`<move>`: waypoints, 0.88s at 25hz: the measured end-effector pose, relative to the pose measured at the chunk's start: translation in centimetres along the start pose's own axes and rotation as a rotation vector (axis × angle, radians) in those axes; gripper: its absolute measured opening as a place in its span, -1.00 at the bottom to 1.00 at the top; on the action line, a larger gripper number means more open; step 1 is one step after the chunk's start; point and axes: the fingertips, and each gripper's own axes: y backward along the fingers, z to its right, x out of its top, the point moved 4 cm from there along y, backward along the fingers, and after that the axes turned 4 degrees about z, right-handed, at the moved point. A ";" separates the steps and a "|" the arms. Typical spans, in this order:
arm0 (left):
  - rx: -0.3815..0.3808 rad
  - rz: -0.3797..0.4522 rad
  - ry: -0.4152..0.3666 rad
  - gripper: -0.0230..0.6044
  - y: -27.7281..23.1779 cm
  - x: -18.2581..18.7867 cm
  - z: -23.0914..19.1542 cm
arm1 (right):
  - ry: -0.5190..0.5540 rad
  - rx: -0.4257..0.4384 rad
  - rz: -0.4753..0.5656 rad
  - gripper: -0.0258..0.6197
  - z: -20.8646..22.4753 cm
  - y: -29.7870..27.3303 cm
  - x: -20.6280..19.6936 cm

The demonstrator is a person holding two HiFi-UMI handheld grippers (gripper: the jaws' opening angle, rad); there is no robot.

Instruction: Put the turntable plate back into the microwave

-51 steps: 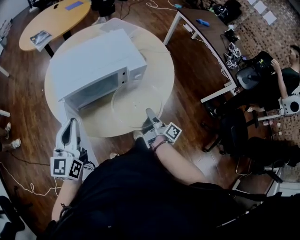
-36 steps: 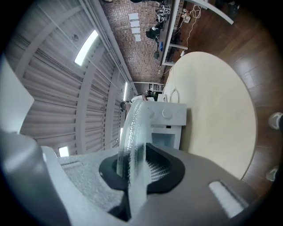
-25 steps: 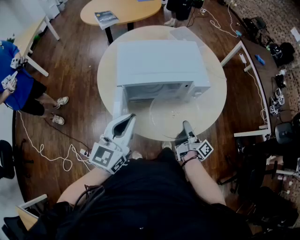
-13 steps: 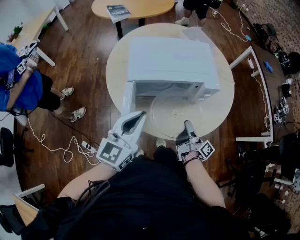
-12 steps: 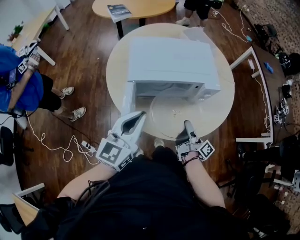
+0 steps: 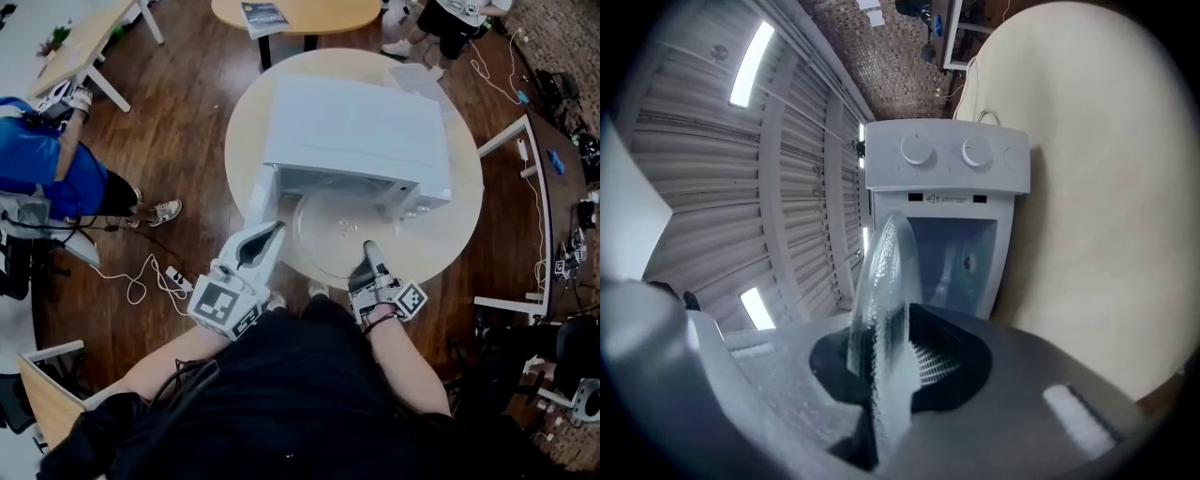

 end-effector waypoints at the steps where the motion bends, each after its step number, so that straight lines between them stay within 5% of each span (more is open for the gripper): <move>1: 0.007 0.000 -0.003 -0.91 0.0 0.0 0.0 | -0.003 0.001 -0.010 -0.81 0.1 -0.3 0.0; 22: 0.111 -0.016 -0.029 -0.91 0.7 0.3 -1.1 | -0.037 0.015 -0.079 -0.82 0.9 -3.7 0.1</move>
